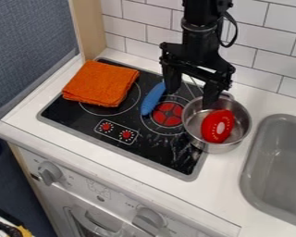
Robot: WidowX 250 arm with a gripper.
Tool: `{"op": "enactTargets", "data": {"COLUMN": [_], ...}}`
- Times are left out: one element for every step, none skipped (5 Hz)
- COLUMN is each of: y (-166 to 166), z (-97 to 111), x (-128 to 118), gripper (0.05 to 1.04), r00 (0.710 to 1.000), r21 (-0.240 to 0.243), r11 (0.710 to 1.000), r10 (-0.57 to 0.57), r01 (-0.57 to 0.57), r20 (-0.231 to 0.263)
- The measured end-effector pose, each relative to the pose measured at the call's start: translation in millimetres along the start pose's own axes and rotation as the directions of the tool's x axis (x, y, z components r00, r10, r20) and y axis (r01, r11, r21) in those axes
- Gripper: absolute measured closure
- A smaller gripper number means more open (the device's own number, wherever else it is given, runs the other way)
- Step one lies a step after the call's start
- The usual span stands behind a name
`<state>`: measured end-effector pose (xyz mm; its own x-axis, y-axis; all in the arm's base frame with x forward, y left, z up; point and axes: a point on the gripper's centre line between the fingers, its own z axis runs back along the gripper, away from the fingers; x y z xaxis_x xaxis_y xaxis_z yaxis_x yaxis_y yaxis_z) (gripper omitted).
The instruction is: Moved the orange cloth to the left bottom corner of the burner.
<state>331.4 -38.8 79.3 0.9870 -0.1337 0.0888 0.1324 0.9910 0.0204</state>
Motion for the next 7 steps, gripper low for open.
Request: {"op": "enactTargets", "data": {"y": [1,48,94,140,179,191,192], "z": [-9,-9,-2,-15,-27,-42,-61], "x": [-2,-8,-14,-27,-29,-19,-7], "gripper": [0.082,0.082,0.082,0.083,0.082,0.083,0.083], "r00": [1.000,0.992,0.980,0.958,0.935,0.933,0.933], "r21": [-0.005,0.002,0.015,0.015,0.013,0.004,-0.007], "r11": [1.000,0.993,0.980,0.960,0.937,0.936,0.937], "r10": [0.003,0.122,0.198,0.280,0.348,0.351,0.347], "r01": [-0.003,-0.122,-0.197,-0.279,-0.348,-0.352,-0.349], "r20": [-0.029,-0.039,-0.036,-0.065,-0.069,-0.081,-0.093]}}
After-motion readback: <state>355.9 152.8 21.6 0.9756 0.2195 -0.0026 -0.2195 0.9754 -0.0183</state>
